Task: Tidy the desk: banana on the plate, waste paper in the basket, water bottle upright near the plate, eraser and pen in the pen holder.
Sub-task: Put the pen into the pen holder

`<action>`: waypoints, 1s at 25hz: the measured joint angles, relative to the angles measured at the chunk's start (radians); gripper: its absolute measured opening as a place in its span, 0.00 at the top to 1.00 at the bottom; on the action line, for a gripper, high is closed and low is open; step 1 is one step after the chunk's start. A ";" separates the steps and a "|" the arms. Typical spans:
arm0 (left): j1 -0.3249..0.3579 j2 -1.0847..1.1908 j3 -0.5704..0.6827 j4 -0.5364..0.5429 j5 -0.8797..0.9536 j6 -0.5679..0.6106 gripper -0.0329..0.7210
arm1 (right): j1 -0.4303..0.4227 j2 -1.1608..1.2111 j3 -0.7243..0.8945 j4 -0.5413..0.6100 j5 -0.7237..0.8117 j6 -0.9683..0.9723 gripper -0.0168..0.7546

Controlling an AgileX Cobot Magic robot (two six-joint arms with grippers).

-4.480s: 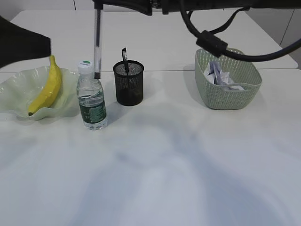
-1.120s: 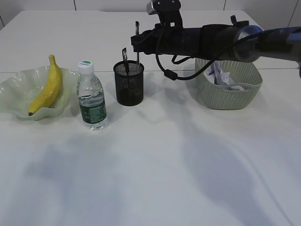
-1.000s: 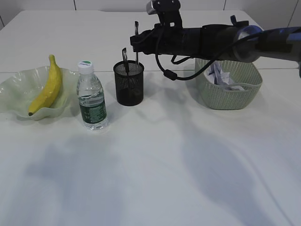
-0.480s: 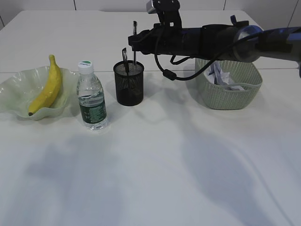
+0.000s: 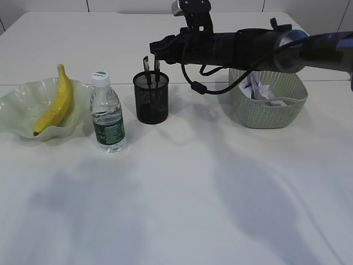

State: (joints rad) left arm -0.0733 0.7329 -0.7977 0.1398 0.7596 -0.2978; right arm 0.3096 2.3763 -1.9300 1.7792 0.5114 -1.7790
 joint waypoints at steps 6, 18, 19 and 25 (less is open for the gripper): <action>0.000 0.000 0.000 0.000 0.000 0.000 0.31 | 0.000 0.000 0.000 -0.004 0.000 0.002 0.76; 0.000 0.000 0.000 0.000 0.000 0.000 0.31 | -0.002 -0.040 0.000 -0.142 -0.039 0.117 0.75; 0.000 0.000 0.000 0.000 0.000 0.000 0.31 | -0.004 -0.053 0.000 -0.187 -0.039 0.170 0.75; 0.000 0.002 0.000 0.000 0.000 0.000 0.31 | -0.011 -0.116 0.000 -0.600 0.008 0.597 0.75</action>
State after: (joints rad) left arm -0.0733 0.7347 -0.7977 0.1398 0.7596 -0.2978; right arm 0.2986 2.2605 -1.9300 1.1796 0.5193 -1.1815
